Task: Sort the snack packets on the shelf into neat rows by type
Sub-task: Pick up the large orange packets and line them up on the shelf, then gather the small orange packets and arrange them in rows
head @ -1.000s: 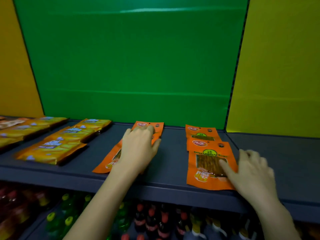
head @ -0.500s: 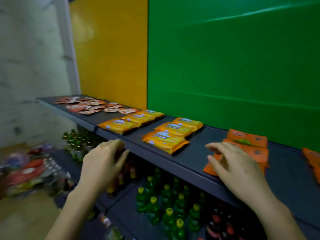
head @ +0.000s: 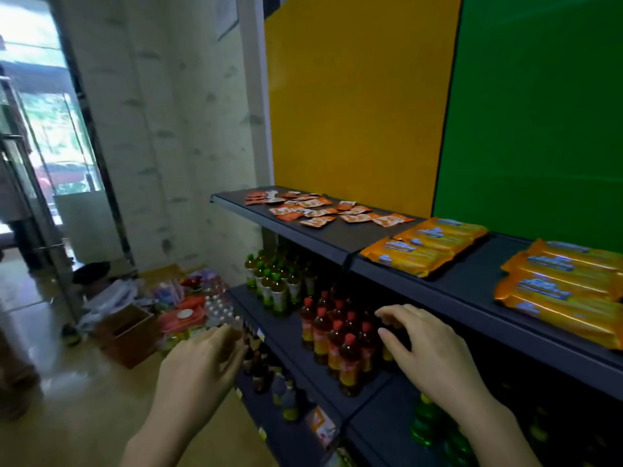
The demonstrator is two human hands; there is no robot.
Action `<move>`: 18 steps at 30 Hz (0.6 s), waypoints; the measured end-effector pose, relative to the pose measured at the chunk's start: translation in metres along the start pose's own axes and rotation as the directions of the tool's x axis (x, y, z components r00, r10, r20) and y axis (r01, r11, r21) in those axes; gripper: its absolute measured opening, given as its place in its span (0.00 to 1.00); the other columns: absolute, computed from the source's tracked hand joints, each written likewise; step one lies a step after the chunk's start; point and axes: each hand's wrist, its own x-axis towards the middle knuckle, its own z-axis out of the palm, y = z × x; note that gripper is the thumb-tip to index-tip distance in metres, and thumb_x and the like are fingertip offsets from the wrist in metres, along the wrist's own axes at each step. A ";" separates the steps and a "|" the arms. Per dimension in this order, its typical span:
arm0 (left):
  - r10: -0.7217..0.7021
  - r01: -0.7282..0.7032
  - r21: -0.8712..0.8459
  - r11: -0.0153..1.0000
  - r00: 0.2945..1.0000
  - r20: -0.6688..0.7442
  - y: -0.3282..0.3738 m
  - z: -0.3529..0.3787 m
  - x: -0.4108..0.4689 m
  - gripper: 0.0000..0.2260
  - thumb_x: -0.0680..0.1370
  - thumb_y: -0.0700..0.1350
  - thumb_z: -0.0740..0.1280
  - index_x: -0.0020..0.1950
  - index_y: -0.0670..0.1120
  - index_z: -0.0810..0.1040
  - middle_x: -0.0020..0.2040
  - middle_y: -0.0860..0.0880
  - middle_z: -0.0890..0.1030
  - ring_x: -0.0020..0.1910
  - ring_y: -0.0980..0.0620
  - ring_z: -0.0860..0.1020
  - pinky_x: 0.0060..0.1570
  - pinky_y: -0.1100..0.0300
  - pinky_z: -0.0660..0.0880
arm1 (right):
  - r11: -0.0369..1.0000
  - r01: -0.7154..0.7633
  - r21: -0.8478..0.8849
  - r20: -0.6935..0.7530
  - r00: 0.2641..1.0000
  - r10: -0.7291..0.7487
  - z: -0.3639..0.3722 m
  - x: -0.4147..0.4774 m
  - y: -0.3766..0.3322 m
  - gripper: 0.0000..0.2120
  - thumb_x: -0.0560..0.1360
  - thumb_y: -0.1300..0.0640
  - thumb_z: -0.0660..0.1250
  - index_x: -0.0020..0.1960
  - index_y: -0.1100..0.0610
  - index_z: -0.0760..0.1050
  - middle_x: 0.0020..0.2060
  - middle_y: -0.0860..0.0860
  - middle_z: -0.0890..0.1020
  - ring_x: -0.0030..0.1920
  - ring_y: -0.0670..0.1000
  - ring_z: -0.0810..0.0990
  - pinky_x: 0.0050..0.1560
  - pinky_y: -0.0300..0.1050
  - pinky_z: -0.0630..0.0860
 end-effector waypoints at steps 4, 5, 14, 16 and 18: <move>-0.007 0.007 0.006 1.000 1.000 -0.001 -0.036 0.006 0.025 0.05 0.71 0.52 0.72 0.43 0.53 0.79 0.34 0.55 0.81 0.32 0.56 0.79 0.25 0.62 0.73 | 1.000 0.002 0.017 -0.004 1.000 -0.002 0.024 0.040 -0.026 0.13 0.78 0.46 0.56 0.62 0.42 0.69 0.56 0.37 0.75 0.59 0.41 0.73 0.51 0.38 0.70; -0.008 0.008 0.007 1.000 1.000 -0.006 -0.043 0.009 0.032 0.06 0.70 0.52 0.72 0.43 0.52 0.80 0.34 0.55 0.81 0.32 0.56 0.80 0.25 0.62 0.74 | 1.000 0.002 0.019 -0.004 1.000 -0.002 0.029 0.050 -0.030 0.13 0.78 0.46 0.57 0.62 0.42 0.69 0.57 0.38 0.75 0.60 0.42 0.73 0.51 0.38 0.70; 0.033 -0.034 -0.046 0.998 0.999 -0.023 -0.083 0.061 0.116 0.07 0.71 0.52 0.71 0.42 0.49 0.79 0.34 0.53 0.81 0.32 0.53 0.80 0.26 0.59 0.76 | 0.996 0.009 0.083 -0.047 0.999 -0.005 0.079 0.155 -0.041 0.12 0.78 0.52 0.59 0.61 0.48 0.73 0.55 0.42 0.76 0.58 0.45 0.75 0.58 0.44 0.73; 0.061 -0.063 -0.049 0.997 0.997 -0.050 -0.089 0.075 0.144 0.09 0.72 0.53 0.69 0.44 0.48 0.80 0.35 0.52 0.82 0.33 0.51 0.81 0.27 0.58 0.77 | 0.997 0.021 0.080 -0.068 0.998 -0.016 0.091 0.183 -0.042 0.13 0.78 0.53 0.59 0.62 0.50 0.73 0.55 0.43 0.77 0.58 0.45 0.75 0.59 0.43 0.72; 0.083 -0.086 -0.048 0.995 0.995 -0.057 -0.094 0.089 0.174 0.12 0.72 0.55 0.65 0.45 0.48 0.80 0.36 0.52 0.82 0.35 0.51 0.81 0.29 0.57 0.78 | 0.997 0.013 0.079 -0.082 0.997 -0.006 0.101 0.213 -0.042 0.13 0.79 0.54 0.59 0.63 0.51 0.73 0.57 0.44 0.77 0.59 0.45 0.75 0.60 0.42 0.71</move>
